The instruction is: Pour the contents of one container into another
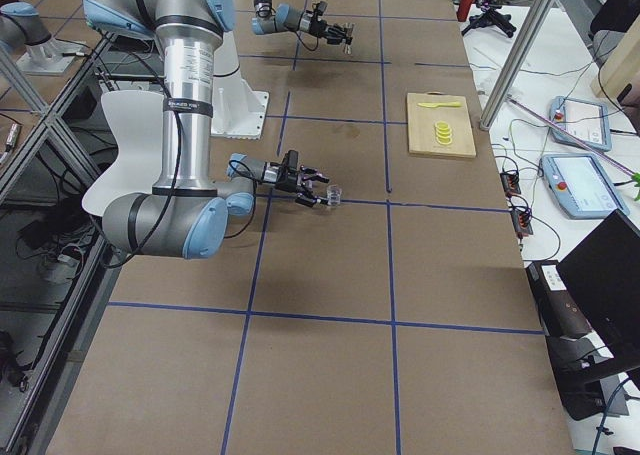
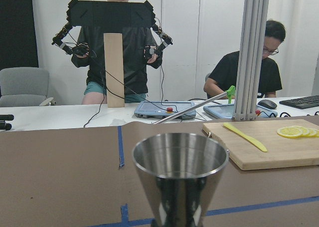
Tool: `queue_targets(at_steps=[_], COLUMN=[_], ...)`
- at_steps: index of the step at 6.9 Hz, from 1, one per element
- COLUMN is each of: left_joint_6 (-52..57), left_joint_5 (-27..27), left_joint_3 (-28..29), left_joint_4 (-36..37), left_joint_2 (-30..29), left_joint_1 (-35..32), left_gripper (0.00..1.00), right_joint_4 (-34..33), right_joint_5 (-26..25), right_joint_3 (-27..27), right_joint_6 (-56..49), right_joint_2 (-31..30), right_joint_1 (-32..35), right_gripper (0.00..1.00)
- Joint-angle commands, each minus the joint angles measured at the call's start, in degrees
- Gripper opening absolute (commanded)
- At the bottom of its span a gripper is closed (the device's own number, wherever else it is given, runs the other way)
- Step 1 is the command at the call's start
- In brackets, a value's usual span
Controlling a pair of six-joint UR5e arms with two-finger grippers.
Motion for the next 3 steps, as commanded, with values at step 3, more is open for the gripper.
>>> queue_targets(at_steps=[3], left_joint_6=[0.00], left_joint_5=[0.07], left_joint_3=[-0.08], left_joint_4=[0.00], left_joint_2=[0.00], left_joint_1=[0.00], left_gripper=[0.00], right_joint_4=[0.00], right_joint_5=[2.36], right_joint_3=[-0.73], right_joint_6=[-0.25], right_joint_2=[0.06], right_joint_1=[0.90], right_gripper=[0.97])
